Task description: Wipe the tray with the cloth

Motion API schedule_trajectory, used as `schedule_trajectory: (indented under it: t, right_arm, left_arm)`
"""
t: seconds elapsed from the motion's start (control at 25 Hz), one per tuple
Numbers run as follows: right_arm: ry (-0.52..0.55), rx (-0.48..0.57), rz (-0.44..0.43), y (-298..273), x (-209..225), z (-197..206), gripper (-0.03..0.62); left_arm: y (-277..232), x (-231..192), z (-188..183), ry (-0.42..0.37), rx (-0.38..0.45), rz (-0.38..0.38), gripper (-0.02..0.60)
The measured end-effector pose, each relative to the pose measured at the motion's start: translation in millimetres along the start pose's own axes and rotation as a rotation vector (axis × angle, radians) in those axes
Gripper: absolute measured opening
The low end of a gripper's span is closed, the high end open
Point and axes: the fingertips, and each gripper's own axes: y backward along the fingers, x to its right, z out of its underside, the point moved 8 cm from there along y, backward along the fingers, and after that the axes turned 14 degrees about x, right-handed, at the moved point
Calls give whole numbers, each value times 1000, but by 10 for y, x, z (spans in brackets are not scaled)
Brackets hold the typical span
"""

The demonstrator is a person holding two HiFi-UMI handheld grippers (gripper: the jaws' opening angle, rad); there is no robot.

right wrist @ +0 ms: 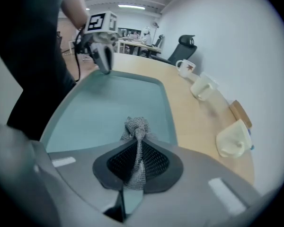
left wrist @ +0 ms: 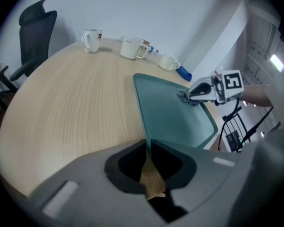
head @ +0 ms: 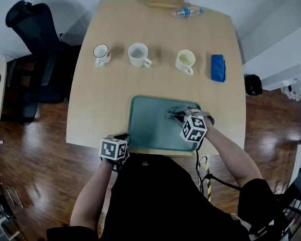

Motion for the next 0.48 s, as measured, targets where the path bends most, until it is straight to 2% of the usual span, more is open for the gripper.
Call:
schedule_trajectory:
  t: [0.2, 0.32, 0.48]
  right_arm:
    - [-40, -52, 80, -92, 515, 54, 26]
    - [-2, -52, 114, -158, 557, 0, 26]
    - [24, -69, 173, -194, 534, -38, 26]
  left_arm:
    - [0, -3, -12, 8, 7, -10, 38]
    - [-8, 2, 12, 32, 11, -11, 38]
    - [11, 7, 3, 22, 12, -35, 40]
